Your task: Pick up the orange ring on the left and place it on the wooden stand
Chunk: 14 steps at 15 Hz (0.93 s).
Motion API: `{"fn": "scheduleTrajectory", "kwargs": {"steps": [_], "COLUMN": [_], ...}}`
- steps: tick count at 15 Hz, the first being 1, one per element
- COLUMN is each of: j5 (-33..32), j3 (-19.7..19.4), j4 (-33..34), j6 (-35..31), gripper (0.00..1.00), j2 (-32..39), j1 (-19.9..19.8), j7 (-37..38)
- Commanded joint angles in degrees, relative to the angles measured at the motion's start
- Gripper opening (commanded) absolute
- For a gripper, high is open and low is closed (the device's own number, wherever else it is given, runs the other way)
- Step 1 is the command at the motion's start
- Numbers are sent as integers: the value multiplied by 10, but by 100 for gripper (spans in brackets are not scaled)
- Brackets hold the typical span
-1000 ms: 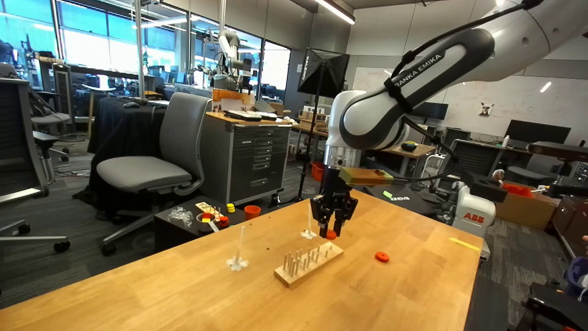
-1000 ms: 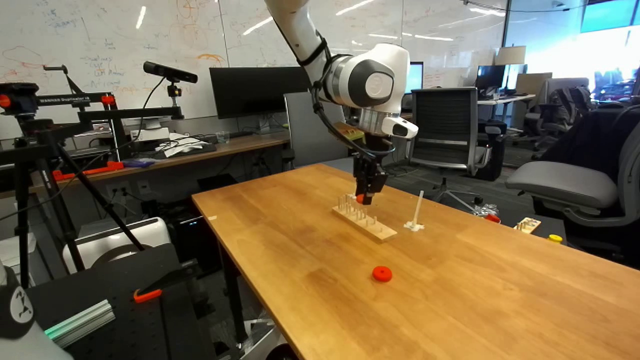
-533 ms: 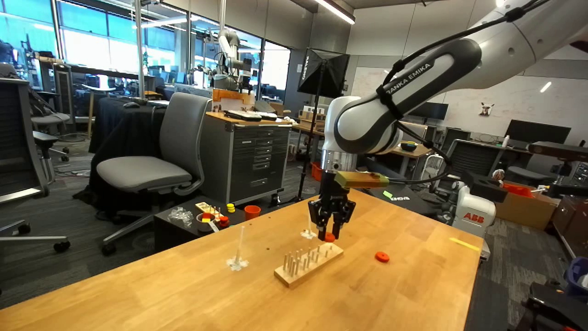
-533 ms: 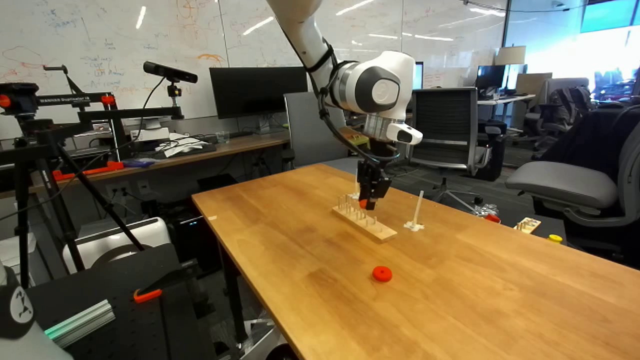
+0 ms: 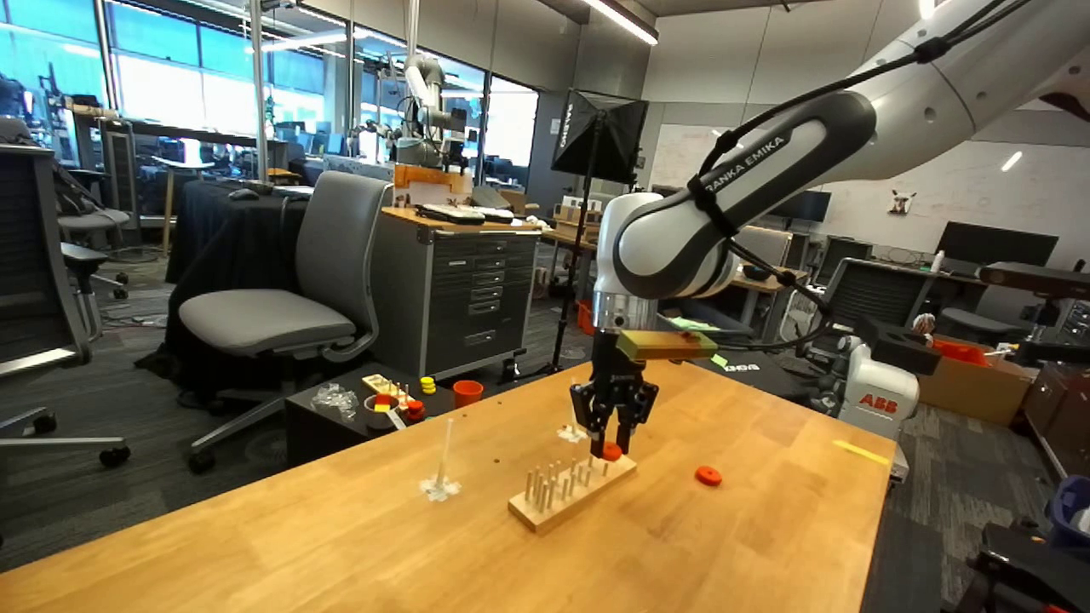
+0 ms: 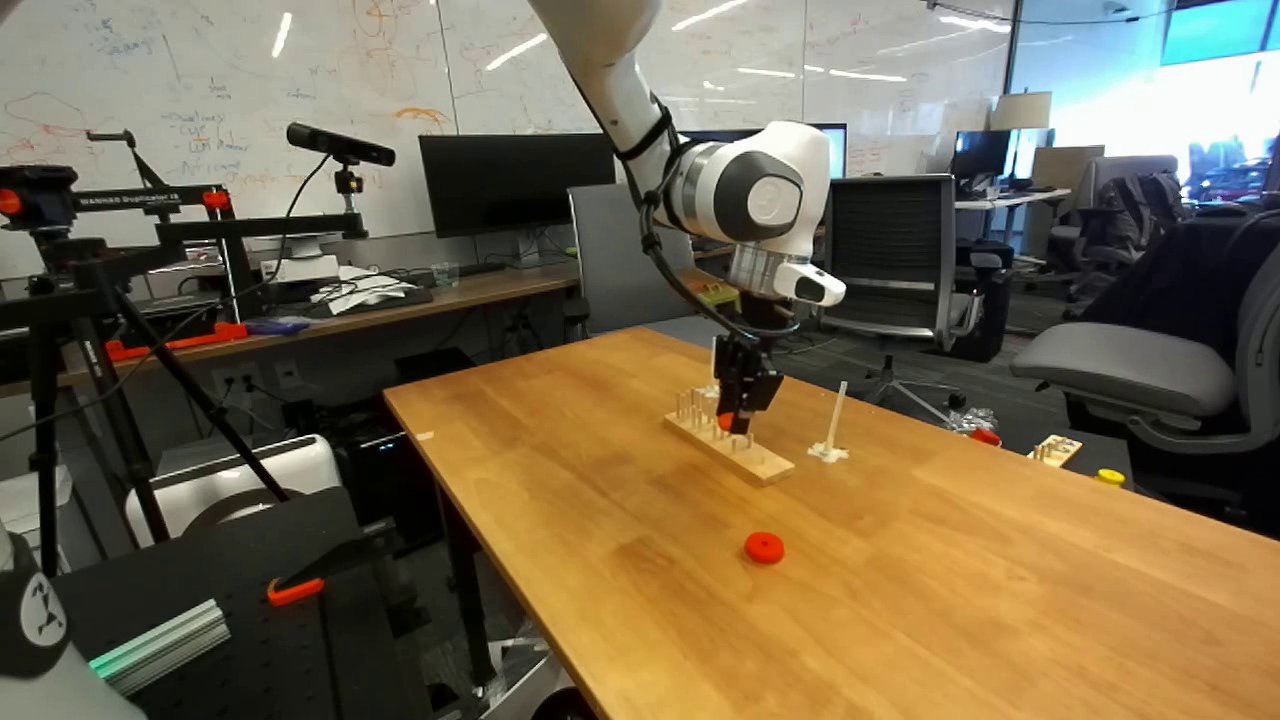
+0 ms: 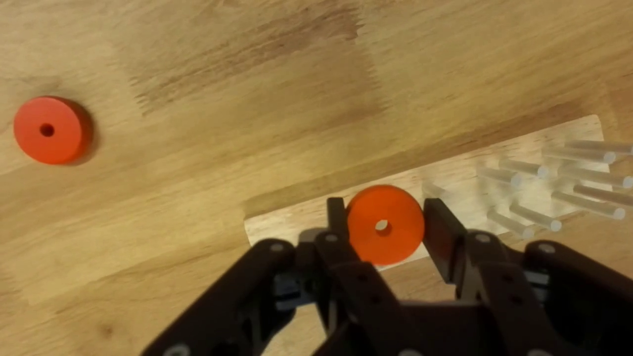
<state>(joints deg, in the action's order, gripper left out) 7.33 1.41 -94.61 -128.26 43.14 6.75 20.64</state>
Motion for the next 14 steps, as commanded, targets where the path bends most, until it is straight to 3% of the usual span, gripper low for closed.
{"fn": "scheduleTrajectory", "kwargs": {"steps": [1,14], "j5": [-1,-3], "j3": [-9,-12], "j4": [30,47], "j6": [25,38], "gripper": [18,18], "j2": [14,35], "j1": [6,10], "j7": [9,12]}}
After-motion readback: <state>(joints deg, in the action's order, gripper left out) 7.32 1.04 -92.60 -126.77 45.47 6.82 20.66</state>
